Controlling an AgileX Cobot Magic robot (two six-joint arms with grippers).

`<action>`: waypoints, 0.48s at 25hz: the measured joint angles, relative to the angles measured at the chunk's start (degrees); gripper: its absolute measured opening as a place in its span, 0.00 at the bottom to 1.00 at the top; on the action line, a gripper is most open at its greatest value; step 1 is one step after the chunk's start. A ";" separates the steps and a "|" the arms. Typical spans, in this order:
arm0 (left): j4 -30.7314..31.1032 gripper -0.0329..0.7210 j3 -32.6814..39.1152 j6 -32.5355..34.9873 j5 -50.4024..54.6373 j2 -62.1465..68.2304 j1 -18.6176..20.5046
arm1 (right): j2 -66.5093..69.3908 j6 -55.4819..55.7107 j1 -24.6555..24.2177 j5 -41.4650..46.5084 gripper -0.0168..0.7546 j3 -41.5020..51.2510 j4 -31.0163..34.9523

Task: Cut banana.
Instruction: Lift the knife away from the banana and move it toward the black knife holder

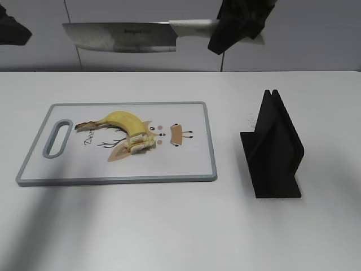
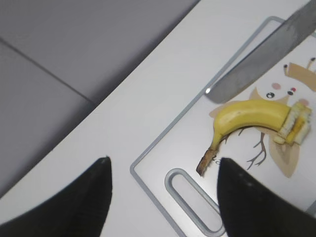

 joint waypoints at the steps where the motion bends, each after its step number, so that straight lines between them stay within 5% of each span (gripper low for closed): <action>1: 0.58 0.88 0.00 -3.16 0.21 -0.50 0.71 | -0.64 1.87 0.00 0.05 0.24 0.00 -0.15; 12: 21.38 0.83 0.00 -38.81 12.03 -7.37 1.88 | -6.77 26.47 0.00 0.46 0.24 0.00 -7.52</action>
